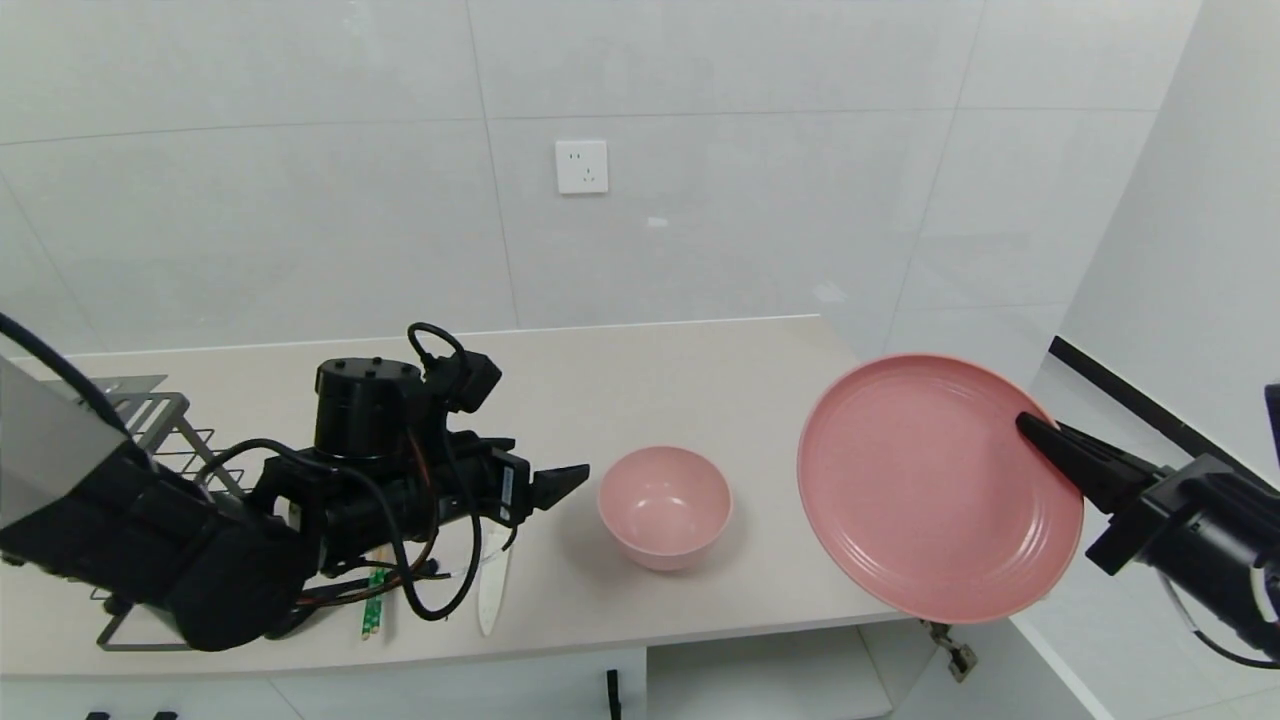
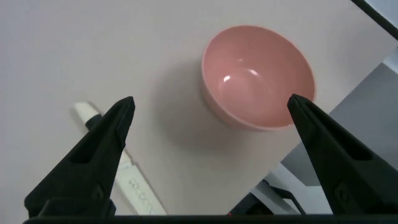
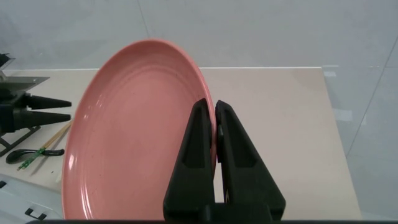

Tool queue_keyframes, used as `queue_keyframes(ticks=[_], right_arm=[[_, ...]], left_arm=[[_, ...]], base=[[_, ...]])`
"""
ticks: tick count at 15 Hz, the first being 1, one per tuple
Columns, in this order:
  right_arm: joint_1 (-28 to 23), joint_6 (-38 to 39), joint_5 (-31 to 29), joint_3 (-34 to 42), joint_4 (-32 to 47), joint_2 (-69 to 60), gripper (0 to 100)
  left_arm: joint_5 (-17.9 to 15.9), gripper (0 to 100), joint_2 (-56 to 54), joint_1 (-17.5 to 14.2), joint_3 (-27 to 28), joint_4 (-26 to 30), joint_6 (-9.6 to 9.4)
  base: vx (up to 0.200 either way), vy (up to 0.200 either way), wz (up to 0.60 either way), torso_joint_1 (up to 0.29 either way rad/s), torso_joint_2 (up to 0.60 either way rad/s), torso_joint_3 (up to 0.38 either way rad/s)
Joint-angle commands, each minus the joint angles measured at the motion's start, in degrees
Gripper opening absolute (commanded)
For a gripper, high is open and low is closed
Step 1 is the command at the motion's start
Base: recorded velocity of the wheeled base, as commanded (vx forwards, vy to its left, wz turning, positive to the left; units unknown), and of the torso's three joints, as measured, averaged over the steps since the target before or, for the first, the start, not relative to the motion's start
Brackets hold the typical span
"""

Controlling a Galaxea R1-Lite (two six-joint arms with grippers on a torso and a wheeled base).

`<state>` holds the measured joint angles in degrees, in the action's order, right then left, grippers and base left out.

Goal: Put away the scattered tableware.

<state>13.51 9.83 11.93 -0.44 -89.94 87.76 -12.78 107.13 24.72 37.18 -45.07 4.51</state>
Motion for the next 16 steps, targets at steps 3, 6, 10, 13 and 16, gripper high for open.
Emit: queue_keyframes(ticks=[3, 6, 10, 13, 16], right_arm=[[0.03, 0.02, 0.02, 0.09, -0.06, -0.13, 0], [-0.06, 0.02, 0.11, 0.0, -0.06, -0.48, 0], [-0.06, 0.02, 0.11, 0.09, -0.06, -1.01, 0], [-0.06, 0.02, 0.11, 0.09, -0.06, -1.28, 0], [-0.06, 0.02, 0.02, 0.09, -0.06, -1.28, 0]], left_arm=[[2.14, 100, 9.94, 3.4, 4.04, -6.52, 4.89], [3.2, 100, 13.81, 3.67, 4.92, -6.61, 5.07], [3.2, 100, 16.36, 3.84, 7.56, -6.08, 8.5], [3.28, 100, 17.23, 3.93, 7.73, -6.17, 8.5], [4.43, 100, 18.29, 4.81, 8.43, -6.61, 8.59]], base=[[0.0, 0.0, 0.0, 0.0, 0.0, 0.0], [0.0, 0.0, 0.0, 0.0, 0.0, 0.0], [0.0, 0.0, 0.0, 0.0, 0.0, 0.0], [0.0, 0.0, 0.0, 0.0, 0.0, 0.0], [0.0, 0.0, 0.0, 0.0, 0.0, 0.0]])
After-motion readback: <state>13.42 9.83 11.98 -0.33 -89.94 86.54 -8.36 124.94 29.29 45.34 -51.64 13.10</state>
